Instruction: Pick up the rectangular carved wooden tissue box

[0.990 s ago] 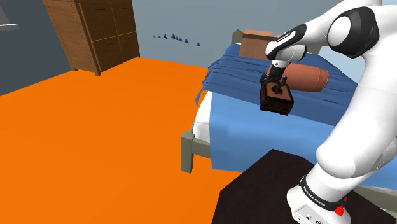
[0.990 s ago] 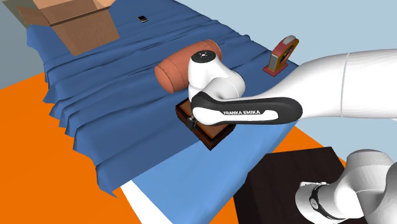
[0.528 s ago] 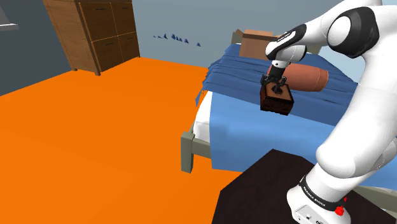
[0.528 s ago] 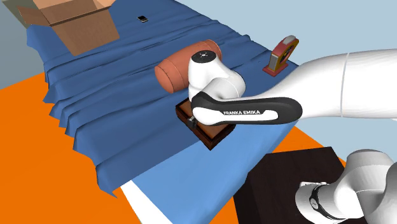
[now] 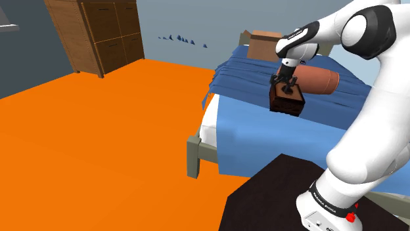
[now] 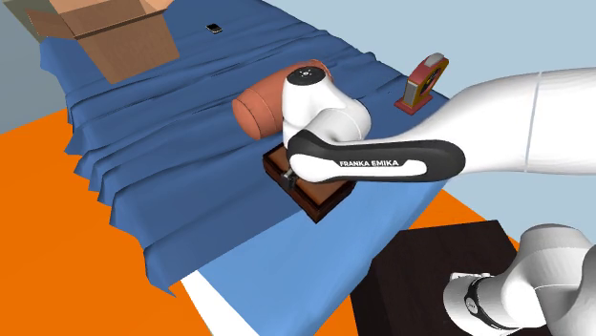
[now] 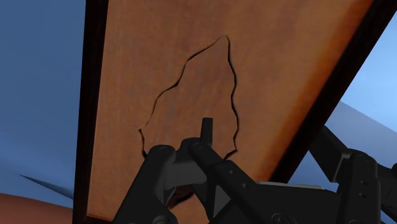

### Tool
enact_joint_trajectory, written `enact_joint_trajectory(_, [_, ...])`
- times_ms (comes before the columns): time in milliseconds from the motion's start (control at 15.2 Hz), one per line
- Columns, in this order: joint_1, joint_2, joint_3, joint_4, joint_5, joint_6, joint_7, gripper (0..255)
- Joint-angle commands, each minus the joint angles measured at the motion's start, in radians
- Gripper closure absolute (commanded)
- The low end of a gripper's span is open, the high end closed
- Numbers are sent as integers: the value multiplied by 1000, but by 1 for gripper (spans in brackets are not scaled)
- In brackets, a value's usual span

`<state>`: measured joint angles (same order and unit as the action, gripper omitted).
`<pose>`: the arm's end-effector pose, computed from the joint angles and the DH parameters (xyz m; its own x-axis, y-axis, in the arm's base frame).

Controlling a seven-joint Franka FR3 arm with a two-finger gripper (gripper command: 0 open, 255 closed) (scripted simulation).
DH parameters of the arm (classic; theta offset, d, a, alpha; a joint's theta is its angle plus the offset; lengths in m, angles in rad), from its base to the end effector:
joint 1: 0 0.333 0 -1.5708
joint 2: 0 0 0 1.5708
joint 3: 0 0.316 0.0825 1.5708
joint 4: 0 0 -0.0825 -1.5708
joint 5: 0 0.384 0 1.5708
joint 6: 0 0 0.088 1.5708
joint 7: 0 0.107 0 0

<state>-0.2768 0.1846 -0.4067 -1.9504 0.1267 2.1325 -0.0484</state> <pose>0.4697 -0.3650 0.3942 0.7676 -0.6407 0.0152 -0.6400 -0.7676 -0.0348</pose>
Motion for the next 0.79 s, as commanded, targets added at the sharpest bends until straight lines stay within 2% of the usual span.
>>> enact_joint_trajectory(0, [1, -12, -1, 15, -7, -24, 6, 255])
enact_joint_trajectory(594, [5, -52, -5, 90, -30, -135, 24, 255])
enact_joint_trajectory(726, [5, -52, -5, 92, -31, -137, 25, 255])
